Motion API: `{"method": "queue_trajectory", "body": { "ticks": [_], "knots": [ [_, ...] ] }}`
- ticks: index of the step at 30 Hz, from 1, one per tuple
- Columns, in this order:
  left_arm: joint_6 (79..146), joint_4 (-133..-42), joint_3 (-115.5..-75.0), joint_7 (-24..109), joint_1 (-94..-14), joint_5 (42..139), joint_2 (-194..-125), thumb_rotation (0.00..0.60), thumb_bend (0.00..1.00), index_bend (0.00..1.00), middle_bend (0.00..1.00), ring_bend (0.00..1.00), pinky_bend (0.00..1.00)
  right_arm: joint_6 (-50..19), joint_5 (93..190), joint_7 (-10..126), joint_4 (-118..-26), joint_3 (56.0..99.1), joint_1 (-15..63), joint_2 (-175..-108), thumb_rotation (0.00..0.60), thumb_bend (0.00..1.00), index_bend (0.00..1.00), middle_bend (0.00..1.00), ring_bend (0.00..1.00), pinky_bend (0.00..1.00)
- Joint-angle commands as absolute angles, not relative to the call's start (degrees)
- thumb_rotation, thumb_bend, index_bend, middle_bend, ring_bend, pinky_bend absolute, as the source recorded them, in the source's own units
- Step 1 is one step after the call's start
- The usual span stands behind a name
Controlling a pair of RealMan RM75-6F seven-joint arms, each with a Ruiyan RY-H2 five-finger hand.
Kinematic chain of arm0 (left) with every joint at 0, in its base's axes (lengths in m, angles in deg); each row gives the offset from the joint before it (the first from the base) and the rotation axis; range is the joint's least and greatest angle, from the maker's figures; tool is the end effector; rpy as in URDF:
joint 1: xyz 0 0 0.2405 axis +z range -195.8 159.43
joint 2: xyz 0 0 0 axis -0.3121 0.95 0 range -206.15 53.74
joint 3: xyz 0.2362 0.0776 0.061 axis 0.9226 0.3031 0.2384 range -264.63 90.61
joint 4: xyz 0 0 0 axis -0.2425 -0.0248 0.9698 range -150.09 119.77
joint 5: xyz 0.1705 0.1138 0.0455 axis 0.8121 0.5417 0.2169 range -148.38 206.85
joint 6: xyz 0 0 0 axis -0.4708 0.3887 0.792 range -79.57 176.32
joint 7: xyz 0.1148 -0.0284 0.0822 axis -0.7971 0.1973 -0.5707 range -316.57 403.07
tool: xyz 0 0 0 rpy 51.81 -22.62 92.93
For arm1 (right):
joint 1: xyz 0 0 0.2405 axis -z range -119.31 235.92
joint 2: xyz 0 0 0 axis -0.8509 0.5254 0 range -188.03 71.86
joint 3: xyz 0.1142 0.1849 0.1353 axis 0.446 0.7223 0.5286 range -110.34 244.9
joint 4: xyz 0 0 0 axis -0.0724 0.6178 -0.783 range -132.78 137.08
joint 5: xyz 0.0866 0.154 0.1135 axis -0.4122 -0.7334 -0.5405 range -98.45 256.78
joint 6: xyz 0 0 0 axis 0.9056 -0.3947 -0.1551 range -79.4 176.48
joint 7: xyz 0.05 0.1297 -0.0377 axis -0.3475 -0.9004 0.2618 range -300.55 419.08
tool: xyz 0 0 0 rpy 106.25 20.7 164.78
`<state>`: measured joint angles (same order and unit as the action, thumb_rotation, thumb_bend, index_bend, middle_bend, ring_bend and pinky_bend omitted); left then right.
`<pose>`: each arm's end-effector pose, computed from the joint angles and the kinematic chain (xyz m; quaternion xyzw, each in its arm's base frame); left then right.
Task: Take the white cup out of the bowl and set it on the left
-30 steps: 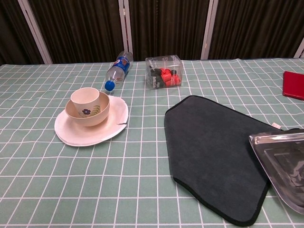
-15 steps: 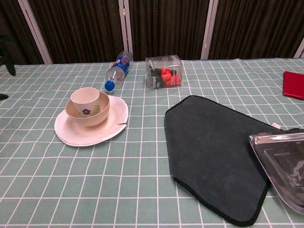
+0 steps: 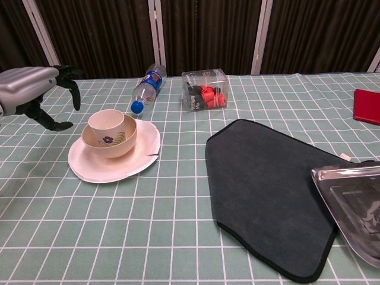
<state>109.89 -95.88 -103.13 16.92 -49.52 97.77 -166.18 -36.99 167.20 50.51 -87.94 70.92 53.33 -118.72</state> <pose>-0.1988 0.3404 0.0164 -0.6847 -0.3447 -0.3632 0.5296 -0.3161 -0.1854 0.1839 0.5893 -0.3883 0.4188 0.5714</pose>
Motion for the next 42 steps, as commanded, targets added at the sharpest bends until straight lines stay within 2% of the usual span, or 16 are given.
{"method": "queue_trajectory", "body": {
  "ticks": [1, 18, 20, 25, 27, 36, 42],
  "knots": [
    [109.07, -94.65, -103.21, 16.27, -50.67, 96.55, -167.45, 0.600, 0.32, 0.48, 0.00, 0.00, 0.00, -36.82, 167.02, 50.10, -87.88, 70.98, 53.28, -118.63, 0.600, 0.04, 0.04, 0.00, 0.00, 0.00],
    [107.46, -90.13, -101.75, 14.53, -54.79, 94.51, -172.09, 0.600, 0.33, 0.55, 0.00, 0.00, 0.00, -36.82, 166.98, 48.54, -87.76, 71.10, 53.29, -118.16, 0.600, 0.04, 0.04, 0.00, 0.00, 0.00],
    [107.50, -89.89, -101.54, 14.33, -55.01, 94.42, -172.44, 0.600, 0.36, 0.57, 0.00, 0.00, 0.00, -36.85, 167.04, 48.49, -87.78, 71.08, 53.30, -118.13, 0.600, 0.04, 0.04, 0.00, 0.00, 0.00],
    [107.96, -89.89, -101.13, 14.37, -55.30, 94.26, -172.91, 0.600, 0.56, 0.60, 0.00, 0.00, 0.00, -36.91, 167.06, 48.33, -87.78, 71.08, 53.34, -118.08, 0.600, 0.04, 0.04, 0.00, 0.00, 0.00],
    [108.34, -90.35, -101.05, 14.52, -55.23, 94.21, -172.74, 0.600, 0.59, 0.61, 0.00, 0.00, 0.00, -36.95, 167.10, 48.28, -87.77, 71.07, 53.35, -118.04, 0.600, 0.04, 0.04, 0.00, 0.00, 0.00],
    [112.52, -94.57, -100.25, 16.28, -53.57, 96.73, -169.47, 0.600, 0.60, 0.61, 0.00, 0.00, 0.00, -37.04, 167.27, 48.62, -87.86, 70.98, 53.39, -118.12, 0.600, 0.04, 0.04, 0.00, 0.00, 0.00],
    [117.04, -98.32, -99.70, 19.35, -49.90, 98.50, -163.00, 0.600, 0.60, 0.61, 0.00, 0.00, 0.00, -37.27, 167.37, 48.85, -87.98, 70.94, 53.51, -118.09, 0.600, 0.04, 0.04, 0.00, 0.00, 0.00]
  ]
}}
